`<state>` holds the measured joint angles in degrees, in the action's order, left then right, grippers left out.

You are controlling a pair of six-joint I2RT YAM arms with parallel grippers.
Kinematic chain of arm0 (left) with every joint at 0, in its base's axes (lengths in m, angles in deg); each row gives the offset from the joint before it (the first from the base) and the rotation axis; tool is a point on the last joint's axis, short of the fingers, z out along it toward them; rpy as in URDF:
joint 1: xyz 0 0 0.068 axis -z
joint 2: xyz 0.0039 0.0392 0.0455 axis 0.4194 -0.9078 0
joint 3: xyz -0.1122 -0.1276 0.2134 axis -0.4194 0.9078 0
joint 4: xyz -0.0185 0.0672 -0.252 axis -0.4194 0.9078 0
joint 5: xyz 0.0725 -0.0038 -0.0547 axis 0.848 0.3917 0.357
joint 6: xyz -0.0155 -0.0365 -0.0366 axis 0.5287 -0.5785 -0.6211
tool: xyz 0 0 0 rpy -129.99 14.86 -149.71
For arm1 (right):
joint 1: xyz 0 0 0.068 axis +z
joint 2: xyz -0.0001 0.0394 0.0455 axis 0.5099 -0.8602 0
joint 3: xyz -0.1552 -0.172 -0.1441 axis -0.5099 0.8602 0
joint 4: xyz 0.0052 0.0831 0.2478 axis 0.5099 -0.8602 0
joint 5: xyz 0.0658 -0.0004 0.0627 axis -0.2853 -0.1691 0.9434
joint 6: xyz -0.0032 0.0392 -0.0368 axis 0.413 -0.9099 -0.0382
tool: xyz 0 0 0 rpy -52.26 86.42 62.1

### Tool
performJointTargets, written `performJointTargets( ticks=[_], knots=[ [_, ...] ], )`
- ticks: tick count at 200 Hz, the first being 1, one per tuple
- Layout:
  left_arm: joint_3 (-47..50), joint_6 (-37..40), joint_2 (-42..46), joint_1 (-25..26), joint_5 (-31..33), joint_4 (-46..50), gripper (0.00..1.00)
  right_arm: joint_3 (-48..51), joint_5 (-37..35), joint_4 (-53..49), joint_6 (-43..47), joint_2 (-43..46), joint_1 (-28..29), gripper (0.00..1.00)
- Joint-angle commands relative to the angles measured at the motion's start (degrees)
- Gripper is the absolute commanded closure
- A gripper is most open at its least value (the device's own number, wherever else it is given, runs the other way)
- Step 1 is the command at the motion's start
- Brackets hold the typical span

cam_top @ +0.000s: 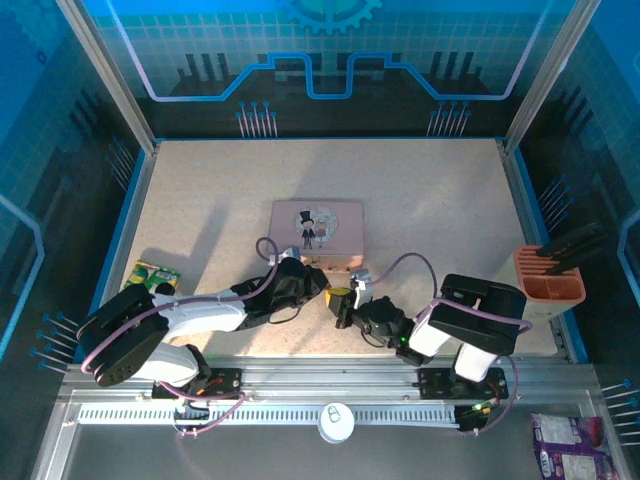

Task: Unlock the padlock with the key

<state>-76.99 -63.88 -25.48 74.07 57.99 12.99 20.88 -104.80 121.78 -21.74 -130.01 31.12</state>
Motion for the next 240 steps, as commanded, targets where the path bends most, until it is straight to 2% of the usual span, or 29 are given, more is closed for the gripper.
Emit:
performJointTargets(
  ticks=[1,30,61,117,159,190,212,240],
  knots=[
    [-2.6,1.2,0.4,0.4,-1.9,-4.1,0.86,-0.2,-1.2,-1.1,-0.7,2.3,-0.8,1.0],
    [-2.8,0.8,1.0,0.4,-0.8,-1.3,0.67,-0.5,-1.3,-3.8,-0.8,3.4,-0.7,1.0],
    [-1.5,0.9,2.8,0.4,1.1,-1.0,0.52,-0.7,-1.3,-4.1,-1.2,3.4,-0.7,1.0],
    [0.0,1.0,6.2,0.1,3.7,2.9,0.43,-0.8,-1.9,-4.3,-2.4,3.3,-0.7,1.0],
    [1.3,5.1,13.6,-2.0,6.9,12.5,0.36,-1.9,-1.8,-9.3,-5.8,3.6,-0.7,1.0],
    [-0.7,14.3,18.5,-6.7,7.3,21.8,0.31,-2.9,-1.8,-11.2,-7.1,2.8,-0.7,1.0],
    [-5.5,24.5,17.7,-13.0,1.3,28.2,0.28,-4.2,-1.7,-14.1,-6.3,3.0,-0.7,0.96],
    [-9.1,32.5,16.3,-19.3,-1.0,33.1,0.28,-7.0,-1.5,-22.7,-7.1,3.6,-1.5,0.94]
  ],
)
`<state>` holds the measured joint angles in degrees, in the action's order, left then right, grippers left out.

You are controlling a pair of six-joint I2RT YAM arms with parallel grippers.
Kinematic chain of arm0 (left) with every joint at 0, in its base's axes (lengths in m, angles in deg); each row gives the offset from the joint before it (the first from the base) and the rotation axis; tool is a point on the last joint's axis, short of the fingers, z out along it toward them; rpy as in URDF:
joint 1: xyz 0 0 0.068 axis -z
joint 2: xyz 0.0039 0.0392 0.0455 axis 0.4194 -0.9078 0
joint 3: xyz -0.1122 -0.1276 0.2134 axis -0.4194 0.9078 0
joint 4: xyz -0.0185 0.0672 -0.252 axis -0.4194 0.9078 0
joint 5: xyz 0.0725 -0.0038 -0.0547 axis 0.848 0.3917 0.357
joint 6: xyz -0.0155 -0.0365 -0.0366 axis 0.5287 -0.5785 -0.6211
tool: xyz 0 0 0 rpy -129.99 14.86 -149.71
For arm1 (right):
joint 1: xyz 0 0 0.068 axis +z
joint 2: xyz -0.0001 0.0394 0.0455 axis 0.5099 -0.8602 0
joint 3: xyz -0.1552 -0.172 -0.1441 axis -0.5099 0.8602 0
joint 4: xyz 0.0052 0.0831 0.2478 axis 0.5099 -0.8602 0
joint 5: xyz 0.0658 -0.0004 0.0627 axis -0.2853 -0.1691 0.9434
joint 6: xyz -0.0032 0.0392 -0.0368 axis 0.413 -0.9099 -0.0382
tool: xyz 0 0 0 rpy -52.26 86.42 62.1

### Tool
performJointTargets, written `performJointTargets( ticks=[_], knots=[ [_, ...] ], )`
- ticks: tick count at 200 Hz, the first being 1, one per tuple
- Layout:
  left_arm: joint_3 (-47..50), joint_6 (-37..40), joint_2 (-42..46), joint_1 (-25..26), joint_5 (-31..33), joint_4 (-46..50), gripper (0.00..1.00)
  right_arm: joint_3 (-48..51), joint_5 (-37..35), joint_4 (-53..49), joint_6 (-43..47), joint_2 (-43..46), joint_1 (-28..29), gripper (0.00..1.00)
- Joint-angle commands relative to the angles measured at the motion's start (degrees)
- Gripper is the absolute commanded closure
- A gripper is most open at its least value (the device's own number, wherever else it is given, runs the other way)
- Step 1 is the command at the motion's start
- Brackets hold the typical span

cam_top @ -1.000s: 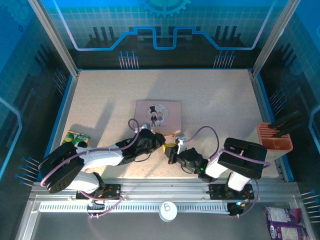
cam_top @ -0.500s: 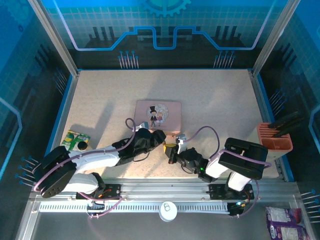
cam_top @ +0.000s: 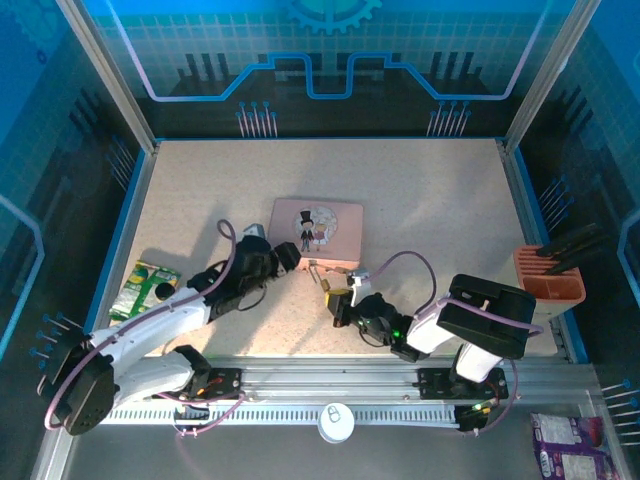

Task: Unlock the padlock with the key

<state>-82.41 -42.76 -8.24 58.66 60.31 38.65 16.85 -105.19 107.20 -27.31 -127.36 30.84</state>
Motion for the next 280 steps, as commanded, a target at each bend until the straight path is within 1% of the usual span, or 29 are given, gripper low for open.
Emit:
performJointTargets(
  ticks=[1,22,44,68,95,121,146,172,195,203,220,231,238,244,250,262,280],
  knots=[
    [-3.7,11.6,-1.0,-4.1,-3.4,7.4,0.28,-3.0,-1.1,-8.3,-1.5,0.9,-1.2,0.94],
    [-3.9,14.0,-3.0,-8.3,-6.6,6.3,0.27,-5.2,-0.6,-13.0,-0.9,0.9,-1.8,0.94],
    [-4.8,15.8,-6.4,-12.8,-11.5,4.1,0.26,-6.7,-0.4,-17.0,-1.7,1.0,-2.7,0.93],
    [-7.0,18.0,-10.0,-15.4,-13.4,2.8,0.26,-7.4,-0.5,-20.3,-1.9,1.5,-3.4,0.88],
    [-9.7,20.3,-14.0,-15.9,-14.4,1.0,0.26,-7.7,0.3,-21.0,-1.3,1.7,-3.9,0.81],
    [-12.3,22.0,-17.7,-16.4,-15.7,-0.1,0.26,-8.6,4.4,-21.2,-1.0,1.1,-5.4,0.77],
    [-15.1,23.5,-21.0,-16.7,-15.3,0.5,0.26,-8.3,6.9,-21.1,-1.0,1.9,-6.6,0.71],
    [-16.8,24.7,-23.3,-17.3,-15.2,0.7,0.26,-8.1,9.4,-21.0,1.5,3.9,-7.6,0.67],
    [-17.5,25.1,-25.2,-17.8,-16.1,0.1,0.26,-9.6,11.0,-24.8,4.9,5.5,-9.3,0.64],
    [-17.6,25.3,-25.8,-17.8,-16.4,-0.1,0.27,-10.7,13.3,-27.4,5.8,5.7,-10.6,0.63],
    [-17.6,25.3,-26.9,-17.8,-17.2,-0.4,0.27,-14.1,21.3,-32.9,7.5,5.0,-14.2,0.61],
    [-17.4,24.9,-27.4,-17.8,-17.7,-0.7,0.27,-15.9,24.5,-36.0,8.3,4.5,-15.9,0.59],
    [-17.2,24.7,-27.6,-17.8,-18.1,-0.8,0.27,-16.7,25.6,-37.3,8.9,4.2,-16.7,0.57],
    [-16.8,24.4,-27.8,-17.8,-18.6,-1.2,0.28,-17.2,26.6,-37.7,9.5,4.0,-17.3,0.52],
    [-16.5,24.2,-27.9,-17.8,-19.0,-1.4,0.28,-17.7,27.6,-38.2,10.0,3.6,-17.8,0.49],
    [-15.7,23.4,-27.9,-17.7,-19.5,-1.7,0.29,-18.6,29.4,-39.2,10.7,3.2,-18.7,0.47],
    [-13.8,22.1,-27.5,-17.5,-19.9,-2.7,0.3,-19.6,29.7,-40.2,12.0,2.9,-19.7,0.47]
  ],
)
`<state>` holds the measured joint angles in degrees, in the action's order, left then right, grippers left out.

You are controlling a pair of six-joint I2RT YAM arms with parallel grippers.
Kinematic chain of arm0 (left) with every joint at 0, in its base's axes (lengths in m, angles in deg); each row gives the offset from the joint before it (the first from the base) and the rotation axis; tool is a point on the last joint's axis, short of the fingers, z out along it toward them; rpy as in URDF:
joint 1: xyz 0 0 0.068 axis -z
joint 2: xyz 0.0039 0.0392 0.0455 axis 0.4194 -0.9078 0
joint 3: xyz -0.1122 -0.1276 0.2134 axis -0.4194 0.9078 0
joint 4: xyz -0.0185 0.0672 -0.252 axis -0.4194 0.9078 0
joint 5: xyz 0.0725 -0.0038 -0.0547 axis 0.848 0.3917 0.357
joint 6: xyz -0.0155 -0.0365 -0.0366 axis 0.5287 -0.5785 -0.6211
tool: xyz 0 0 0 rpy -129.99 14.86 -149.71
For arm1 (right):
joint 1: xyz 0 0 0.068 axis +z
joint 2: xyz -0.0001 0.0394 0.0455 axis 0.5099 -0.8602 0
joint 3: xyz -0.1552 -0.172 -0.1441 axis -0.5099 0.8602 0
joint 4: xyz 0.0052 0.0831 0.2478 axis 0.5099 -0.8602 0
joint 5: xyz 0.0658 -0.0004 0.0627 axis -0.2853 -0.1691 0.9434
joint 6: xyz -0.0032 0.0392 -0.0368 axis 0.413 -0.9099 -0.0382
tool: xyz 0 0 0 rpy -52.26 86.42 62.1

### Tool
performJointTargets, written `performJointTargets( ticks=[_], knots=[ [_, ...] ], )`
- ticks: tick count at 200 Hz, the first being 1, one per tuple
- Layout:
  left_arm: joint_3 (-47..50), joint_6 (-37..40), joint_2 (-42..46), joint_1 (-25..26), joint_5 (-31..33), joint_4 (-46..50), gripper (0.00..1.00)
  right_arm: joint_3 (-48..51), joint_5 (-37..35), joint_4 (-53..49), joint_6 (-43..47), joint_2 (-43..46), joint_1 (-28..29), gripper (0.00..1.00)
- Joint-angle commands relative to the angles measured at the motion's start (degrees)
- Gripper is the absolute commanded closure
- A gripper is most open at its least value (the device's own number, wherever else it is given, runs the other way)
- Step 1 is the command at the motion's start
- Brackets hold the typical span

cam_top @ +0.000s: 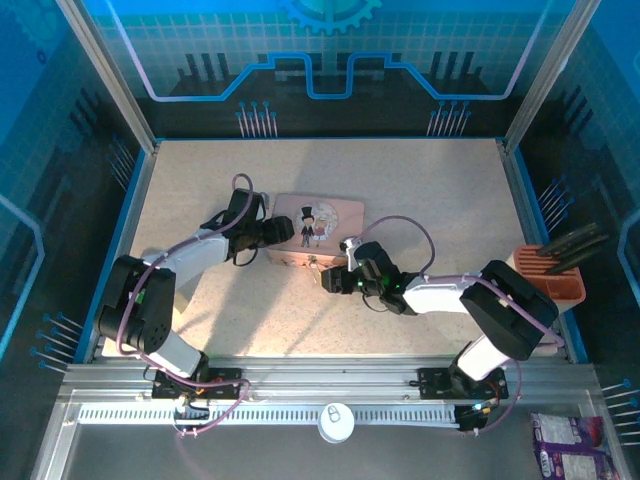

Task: Unlock the padlock with the key

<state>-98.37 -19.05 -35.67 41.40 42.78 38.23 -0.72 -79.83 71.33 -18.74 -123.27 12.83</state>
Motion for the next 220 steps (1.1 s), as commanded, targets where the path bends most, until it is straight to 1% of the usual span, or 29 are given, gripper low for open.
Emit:
performJointTargets(
  ticks=[1,20,47,58,94,110,131,135,173,197,206,220],
  knots=[
    [2.3,-1.7,0.1,-0.3,-2.4,-2.4,0.3,-2.2,4.3,-4.4,3.5,-1.2,-1.8,0.47],
    [4.6,-3.3,1.1,0.5,-1.5,-2.9,0.32,-3.4,4.8,-6.4,5.5,-1.3,-3.8,0.48],
    [8.3,-6.2,3.2,2.9,0.2,-5.0,0.33,-3.9,8.8,-5.8,6.4,-1.6,-7.6,0.51],
    [9.9,-7.3,4.1,4.2,1.0,-6.0,0.34,-4.5,9.9,-5.8,6.8,-1.9,-8.1,0.53],
    [12.5,-9.8,6.2,7.2,2.7,-6.6,0.34,-4.3,10.1,-4.6,6.8,-2.0,-8.3,0.53],
    [13.0,-10.8,6.5,7.7,3.3,-6.6,0.35,-2.3,11.5,0.3,4.1,-2.4,-8.7,0.53],
    [13.6,-11.9,7.5,8.8,4.3,-7.0,0.37,2.9,13.9,15.3,-4.0,-4.2,-9.6,0.59],
    [13.7,-12.2,7.6,9.0,4.4,-7.2,0.37,3.3,14.2,16.9,-5.0,-4.5,-9.6,0.6],
    [14.7,-14.4,8.7,10.4,5.7,-7.9,0.37,5.0,13.2,23.8,-9.1,-6.7,-9.2,0.61],
    [15.2,-15.4,9.0,11.1,6.5,-8.2,0.37,5.8,10.6,24.1,-10.9,-7.7,-9.1,0.61],
    [15.4,-15.6,9.2,11.2,6.9,-8.3,0.37,7.0,9.4,26.8,-12.1,-8.2,-9.1,0.61],
    [15.8,-15.9,9.4,11.4,7.4,-8.3,0.37,8.1,9.7,30.7,-13.6,-9.6,-9.2,0.62]
  ],
)
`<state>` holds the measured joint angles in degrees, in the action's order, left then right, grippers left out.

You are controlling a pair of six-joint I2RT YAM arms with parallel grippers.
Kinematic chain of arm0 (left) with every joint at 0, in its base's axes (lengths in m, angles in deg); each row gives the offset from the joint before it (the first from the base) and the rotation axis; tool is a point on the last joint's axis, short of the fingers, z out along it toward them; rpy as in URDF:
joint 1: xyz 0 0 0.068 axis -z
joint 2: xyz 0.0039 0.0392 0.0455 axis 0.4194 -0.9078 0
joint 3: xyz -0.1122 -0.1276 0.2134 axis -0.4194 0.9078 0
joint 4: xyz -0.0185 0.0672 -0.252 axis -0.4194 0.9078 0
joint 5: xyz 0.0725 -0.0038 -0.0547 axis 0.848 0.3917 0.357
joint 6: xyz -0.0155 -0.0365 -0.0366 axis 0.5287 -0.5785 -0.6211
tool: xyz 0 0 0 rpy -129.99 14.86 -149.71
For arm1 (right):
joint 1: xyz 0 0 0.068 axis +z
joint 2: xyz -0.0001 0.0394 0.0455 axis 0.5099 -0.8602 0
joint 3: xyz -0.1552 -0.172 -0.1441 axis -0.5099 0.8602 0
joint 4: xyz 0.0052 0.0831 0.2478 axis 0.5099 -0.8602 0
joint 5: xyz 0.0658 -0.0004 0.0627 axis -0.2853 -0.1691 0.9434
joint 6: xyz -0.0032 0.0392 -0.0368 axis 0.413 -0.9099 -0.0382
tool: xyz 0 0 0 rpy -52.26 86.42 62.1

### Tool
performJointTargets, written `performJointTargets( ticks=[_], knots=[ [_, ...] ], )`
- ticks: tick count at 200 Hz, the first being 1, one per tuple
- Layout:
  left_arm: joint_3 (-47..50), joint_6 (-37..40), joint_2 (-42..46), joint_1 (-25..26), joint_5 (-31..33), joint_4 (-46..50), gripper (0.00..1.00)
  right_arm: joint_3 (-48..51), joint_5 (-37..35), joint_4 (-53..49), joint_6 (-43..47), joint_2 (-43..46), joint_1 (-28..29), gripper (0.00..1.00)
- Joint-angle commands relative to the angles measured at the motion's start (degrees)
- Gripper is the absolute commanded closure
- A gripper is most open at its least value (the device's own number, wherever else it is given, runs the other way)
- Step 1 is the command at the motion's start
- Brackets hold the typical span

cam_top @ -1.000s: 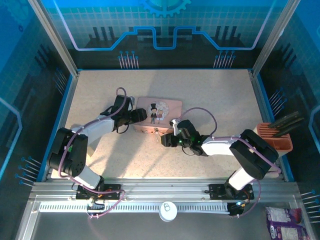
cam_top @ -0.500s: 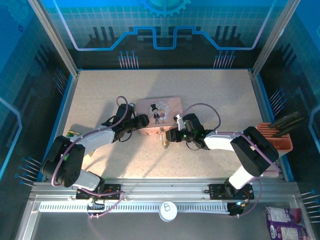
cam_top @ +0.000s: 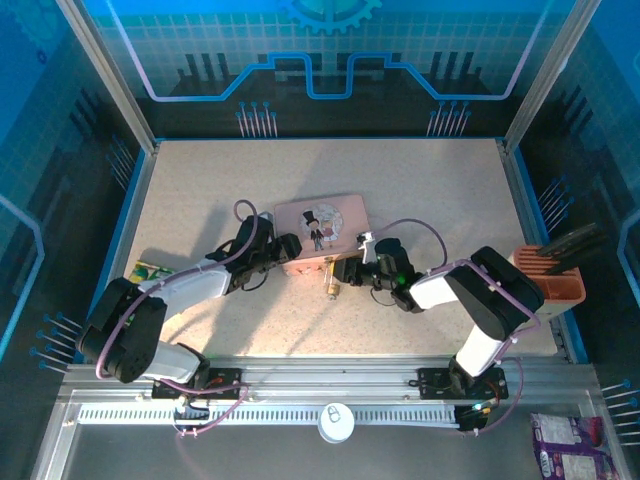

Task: Unlock the padlock with the key

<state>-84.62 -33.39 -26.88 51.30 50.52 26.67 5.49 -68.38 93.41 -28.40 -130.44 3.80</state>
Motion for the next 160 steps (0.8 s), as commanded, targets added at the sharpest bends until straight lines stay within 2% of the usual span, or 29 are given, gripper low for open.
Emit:
performJointTargets(
  ticks=[1,42,102,160],
  knots=[
    [2.1,-1.6,0.6,1.5,-0.3,3.3,0.37,1.9,-1.7,8.8,-4.1,-2.6,-0.1,0.63],
    [2.3,-1.9,0.2,1.7,-0.2,2.8,0.36,3.5,-2.4,14.3,-6.0,-5.2,0.3,0.65],
    [1.5,-1.7,0.2,1.7,0.1,3.6,0.35,3.8,-3.2,14.6,-6.2,-6.8,2.0,0.67],
    [2.5,-2.4,1.7,1.7,2.6,3.6,0.35,6.3,-4.6,19.5,-7.1,-8.9,3.3,0.68]
  ],
)
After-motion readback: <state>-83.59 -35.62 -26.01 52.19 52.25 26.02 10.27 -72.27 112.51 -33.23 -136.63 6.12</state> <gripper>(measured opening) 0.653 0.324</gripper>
